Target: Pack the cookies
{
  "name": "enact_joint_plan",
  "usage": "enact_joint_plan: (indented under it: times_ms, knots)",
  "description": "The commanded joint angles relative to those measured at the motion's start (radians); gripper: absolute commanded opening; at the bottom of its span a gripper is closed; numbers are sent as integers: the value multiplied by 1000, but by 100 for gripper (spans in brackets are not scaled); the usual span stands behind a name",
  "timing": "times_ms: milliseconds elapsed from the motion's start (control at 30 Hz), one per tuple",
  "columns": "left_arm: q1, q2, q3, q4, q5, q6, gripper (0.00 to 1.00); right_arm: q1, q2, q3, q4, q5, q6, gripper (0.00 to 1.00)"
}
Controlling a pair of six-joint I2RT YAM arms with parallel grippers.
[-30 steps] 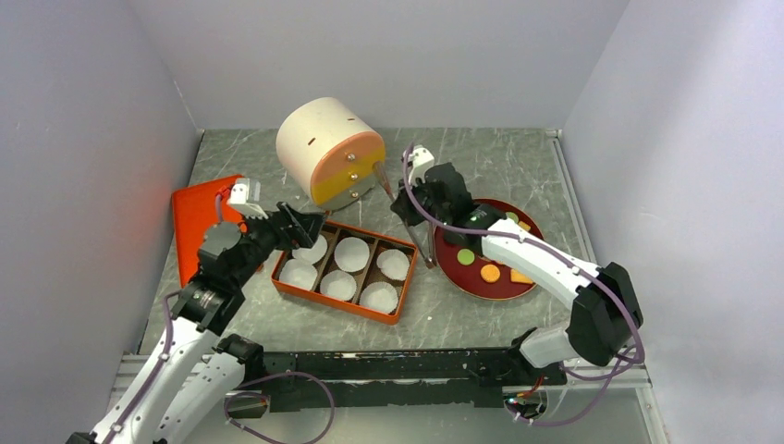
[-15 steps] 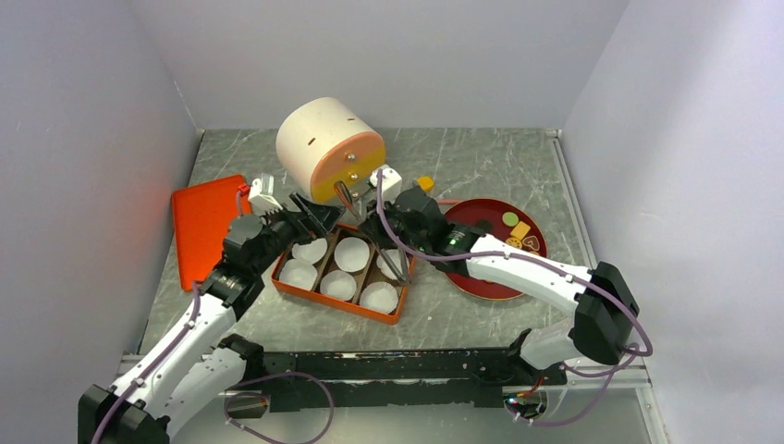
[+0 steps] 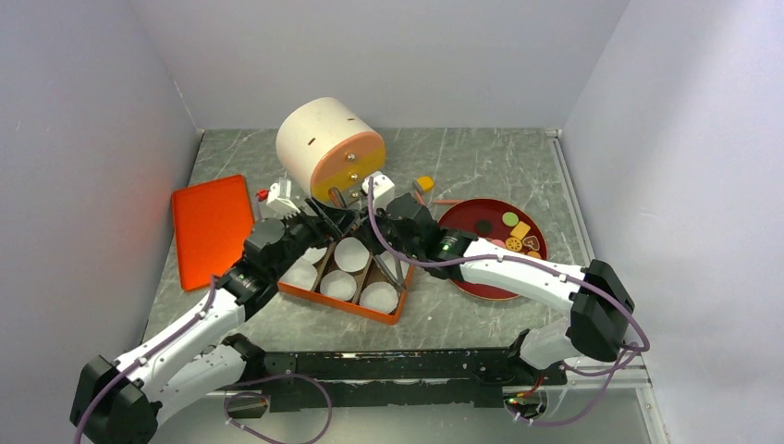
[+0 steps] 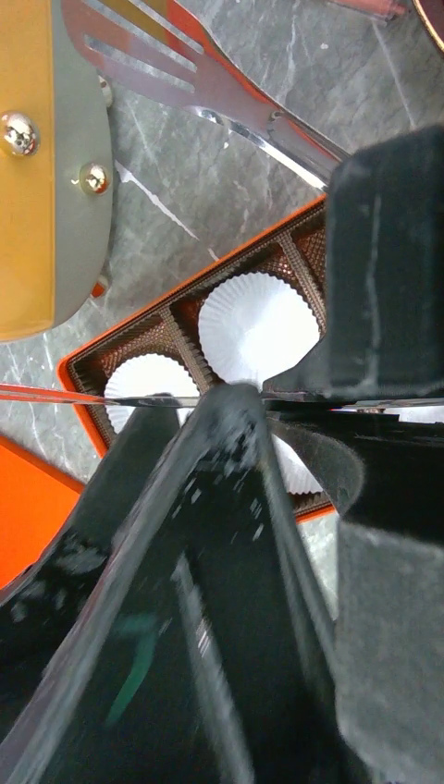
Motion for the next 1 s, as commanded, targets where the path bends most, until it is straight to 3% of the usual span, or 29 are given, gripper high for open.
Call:
enact_joint_plan:
  times_ms: [0,500,733,833,967]
  knots:
    - [-48,33,-4,52,-102,-32,75,6,-5,30,84,-6,31,0]
    - [-120,102,-48,132,-147,-111,51,8,-20,-9,146,-6,69,0]
    - [-121,112,-49,144,-140,-149,33,8,-26,-28,153,0,65,0]
    - [-121,96,-48,137,-150,-171,22,8,-43,-46,171,-5,65,5]
    - [-121,72,-51,127,-170,-205,15,8,-65,-60,179,-5,66,13]
